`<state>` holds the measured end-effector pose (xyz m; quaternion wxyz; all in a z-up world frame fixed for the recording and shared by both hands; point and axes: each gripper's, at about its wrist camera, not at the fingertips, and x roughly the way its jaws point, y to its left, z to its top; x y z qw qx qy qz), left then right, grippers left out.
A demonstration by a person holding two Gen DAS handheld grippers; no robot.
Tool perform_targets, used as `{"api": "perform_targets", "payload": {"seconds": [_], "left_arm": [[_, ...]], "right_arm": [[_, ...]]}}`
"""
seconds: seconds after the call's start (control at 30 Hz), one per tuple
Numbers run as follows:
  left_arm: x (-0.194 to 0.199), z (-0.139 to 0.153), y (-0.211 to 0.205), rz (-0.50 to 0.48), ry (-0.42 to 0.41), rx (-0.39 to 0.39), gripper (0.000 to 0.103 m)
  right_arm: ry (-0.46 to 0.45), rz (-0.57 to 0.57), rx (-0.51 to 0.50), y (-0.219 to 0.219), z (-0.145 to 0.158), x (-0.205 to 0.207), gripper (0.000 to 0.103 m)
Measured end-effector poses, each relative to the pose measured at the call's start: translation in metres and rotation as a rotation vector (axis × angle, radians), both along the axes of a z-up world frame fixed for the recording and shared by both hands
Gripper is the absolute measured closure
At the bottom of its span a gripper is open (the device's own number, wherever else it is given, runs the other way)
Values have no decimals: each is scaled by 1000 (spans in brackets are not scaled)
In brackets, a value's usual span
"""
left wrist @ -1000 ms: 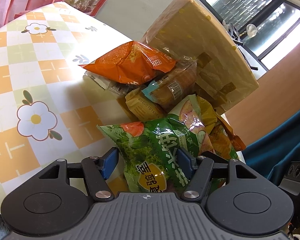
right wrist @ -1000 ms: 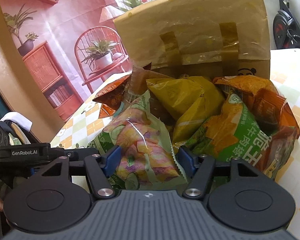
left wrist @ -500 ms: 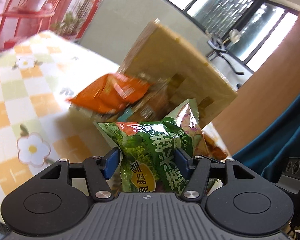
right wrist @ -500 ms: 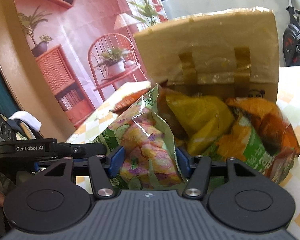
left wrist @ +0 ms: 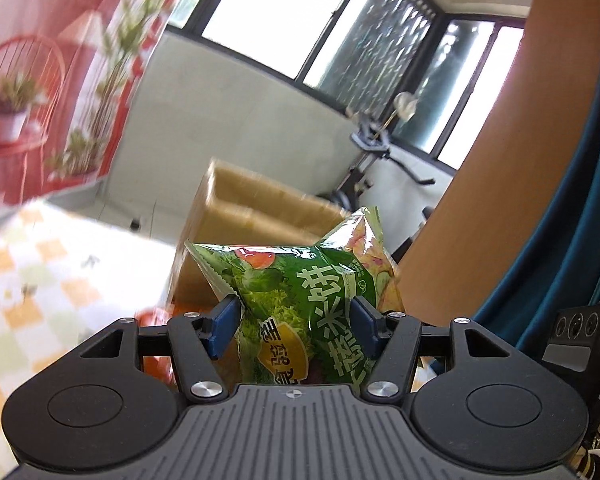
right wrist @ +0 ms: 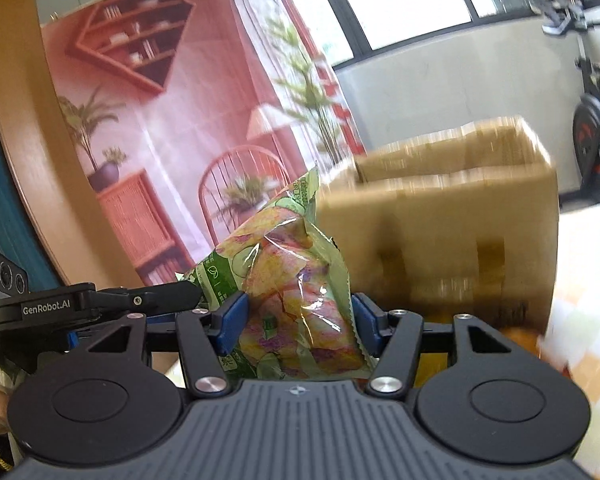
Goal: Organize snacks
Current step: 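Lift both bags over the box and open both tools to drop them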
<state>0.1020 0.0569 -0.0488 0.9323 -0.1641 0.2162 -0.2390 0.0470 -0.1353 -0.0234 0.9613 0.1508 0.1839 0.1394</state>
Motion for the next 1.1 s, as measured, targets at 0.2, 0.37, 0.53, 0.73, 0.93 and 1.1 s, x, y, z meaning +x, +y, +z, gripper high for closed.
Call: {"api": "perform_targets", "payload": {"seconds": [0.2,0.37,0.53,0.73,0.93,1.1], "left_arm": [[20,27,-15,0,-80,36,41],[42,40,-24,-1,-127,88,40],[80,53,-36,-21,-135,107,40],[114,51,-58,-41,-140,163,39],[155,43,-72,-43,-71,188,39],[169,36,-82,-37,-35,216,40]], "right_arm": [[-96,-3,-34,-2,37,14,44],[-158,-16,-78,-3,54,33,44],[-194,-63,-80,-16,58,67,44],[-226,-149,-82,-34,54,105,44],[-171,-215,-42,-60,36,137,44],[-101,-242,32,-81,23,154,44]]}}
